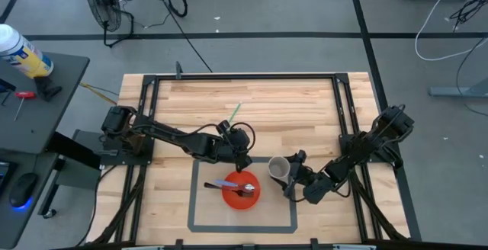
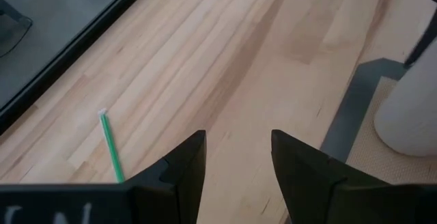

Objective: Pick & Place Utensil
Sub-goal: Put the white cup to the top right of the orange bowl, then put the straw into the white cup

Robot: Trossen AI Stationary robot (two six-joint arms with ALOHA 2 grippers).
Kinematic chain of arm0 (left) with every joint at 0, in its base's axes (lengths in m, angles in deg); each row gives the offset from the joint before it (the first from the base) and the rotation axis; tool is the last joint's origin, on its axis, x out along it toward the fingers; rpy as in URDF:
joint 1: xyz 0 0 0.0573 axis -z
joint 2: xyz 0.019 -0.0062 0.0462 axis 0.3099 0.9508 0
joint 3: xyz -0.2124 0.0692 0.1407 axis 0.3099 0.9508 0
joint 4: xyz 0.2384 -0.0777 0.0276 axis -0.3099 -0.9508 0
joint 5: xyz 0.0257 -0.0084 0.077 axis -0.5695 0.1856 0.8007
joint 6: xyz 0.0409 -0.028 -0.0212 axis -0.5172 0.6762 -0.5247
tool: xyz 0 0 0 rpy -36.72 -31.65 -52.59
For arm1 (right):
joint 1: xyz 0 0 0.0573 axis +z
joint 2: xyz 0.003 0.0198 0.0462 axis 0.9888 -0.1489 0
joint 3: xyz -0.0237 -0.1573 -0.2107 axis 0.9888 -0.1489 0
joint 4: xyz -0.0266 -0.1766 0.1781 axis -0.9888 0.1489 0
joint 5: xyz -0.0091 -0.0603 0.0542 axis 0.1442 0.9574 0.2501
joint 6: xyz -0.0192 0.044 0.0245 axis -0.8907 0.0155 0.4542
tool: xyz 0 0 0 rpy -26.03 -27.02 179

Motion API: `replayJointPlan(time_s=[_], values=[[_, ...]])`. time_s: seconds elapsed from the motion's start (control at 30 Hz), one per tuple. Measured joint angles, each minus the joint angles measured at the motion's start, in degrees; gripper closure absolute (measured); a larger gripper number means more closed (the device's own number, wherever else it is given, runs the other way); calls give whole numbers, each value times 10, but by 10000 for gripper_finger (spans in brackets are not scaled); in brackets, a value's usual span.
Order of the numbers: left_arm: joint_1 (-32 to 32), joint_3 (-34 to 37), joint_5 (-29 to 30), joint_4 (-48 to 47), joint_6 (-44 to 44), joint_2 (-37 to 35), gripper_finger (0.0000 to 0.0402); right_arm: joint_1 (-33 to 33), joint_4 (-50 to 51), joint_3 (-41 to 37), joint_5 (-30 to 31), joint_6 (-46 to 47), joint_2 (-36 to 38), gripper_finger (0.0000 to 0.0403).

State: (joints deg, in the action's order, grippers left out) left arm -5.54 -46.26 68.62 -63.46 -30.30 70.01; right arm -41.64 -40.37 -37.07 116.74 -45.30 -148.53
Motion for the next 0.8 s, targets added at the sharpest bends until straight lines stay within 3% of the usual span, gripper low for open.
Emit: replayJointPlan(time_s=[0.43, 0.8], values=[[0, 0, -5, 1, 16, 0, 230, -3, 108, 0, -94, 17, 0, 4], [-11, 1, -25, -3, 31, 0, 230, -3, 387, 43, -287, 96, 117, 5]])
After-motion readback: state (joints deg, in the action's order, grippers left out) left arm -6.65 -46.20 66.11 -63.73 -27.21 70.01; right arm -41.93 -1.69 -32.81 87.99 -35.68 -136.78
